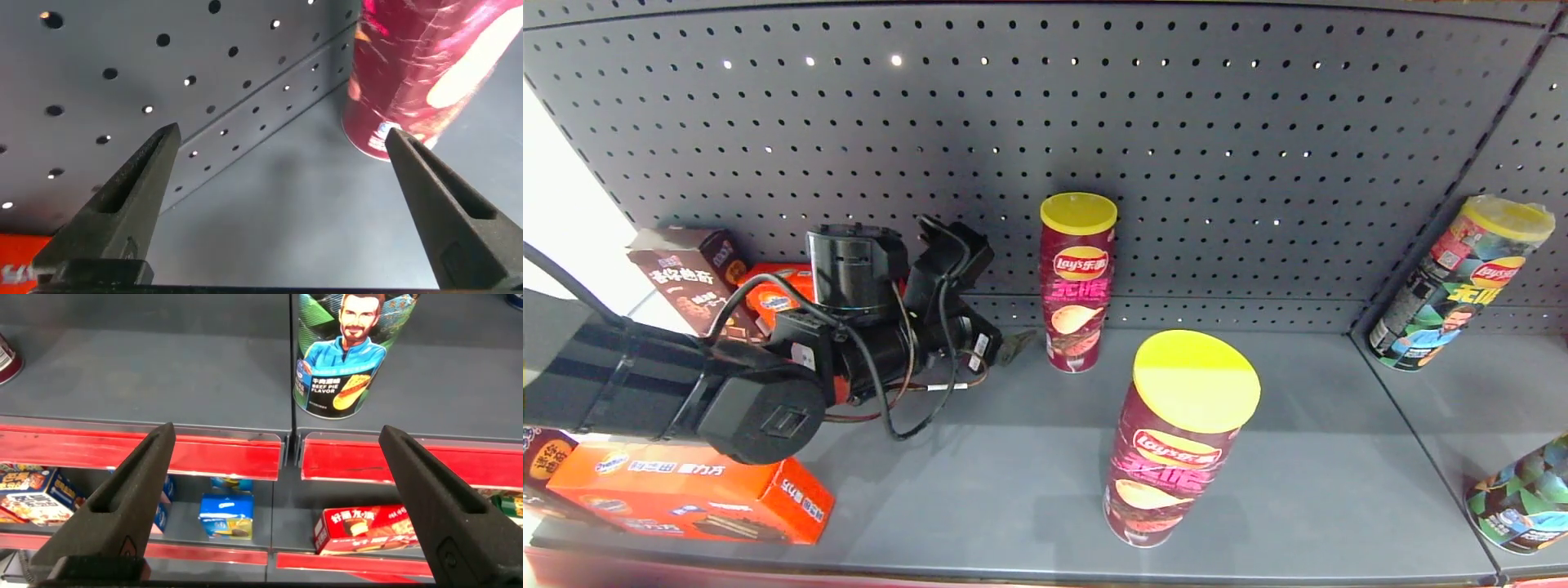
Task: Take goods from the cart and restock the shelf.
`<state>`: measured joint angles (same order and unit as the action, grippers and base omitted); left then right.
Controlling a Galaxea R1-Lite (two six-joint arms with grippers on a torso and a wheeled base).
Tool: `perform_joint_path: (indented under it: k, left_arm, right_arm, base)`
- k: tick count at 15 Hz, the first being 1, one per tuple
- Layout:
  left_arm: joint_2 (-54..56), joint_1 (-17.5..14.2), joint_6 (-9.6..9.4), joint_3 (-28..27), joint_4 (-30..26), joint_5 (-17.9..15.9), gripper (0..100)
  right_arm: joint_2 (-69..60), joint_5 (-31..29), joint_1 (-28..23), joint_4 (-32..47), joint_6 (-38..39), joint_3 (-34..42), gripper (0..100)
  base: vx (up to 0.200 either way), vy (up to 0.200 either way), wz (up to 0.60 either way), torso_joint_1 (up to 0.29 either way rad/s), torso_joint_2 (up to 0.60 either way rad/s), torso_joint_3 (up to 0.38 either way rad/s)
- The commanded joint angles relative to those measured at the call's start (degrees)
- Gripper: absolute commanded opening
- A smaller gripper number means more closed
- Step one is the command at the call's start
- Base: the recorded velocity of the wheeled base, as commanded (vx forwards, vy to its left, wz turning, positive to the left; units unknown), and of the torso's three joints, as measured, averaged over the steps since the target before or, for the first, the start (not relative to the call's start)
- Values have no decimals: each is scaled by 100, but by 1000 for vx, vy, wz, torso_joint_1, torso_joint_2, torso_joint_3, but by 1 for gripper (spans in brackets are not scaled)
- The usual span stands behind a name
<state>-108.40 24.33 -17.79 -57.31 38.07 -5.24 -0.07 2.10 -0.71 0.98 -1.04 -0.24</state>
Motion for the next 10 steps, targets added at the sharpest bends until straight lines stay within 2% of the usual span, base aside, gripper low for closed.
perform_joint_path:
  k: [1,10]
  left_arm:
    - [-226,1,3,-184,-19,14,100]
    - [-428,133,3,-448,-54,32,100]
  right_arm:
    - [7,1,0,-1,-2,-2,100]
    - [7,1,0,-1,-2,-2,100]
  base:
    - [0,0,0,0,0,0]
    - [0,0,0,0,0,0]
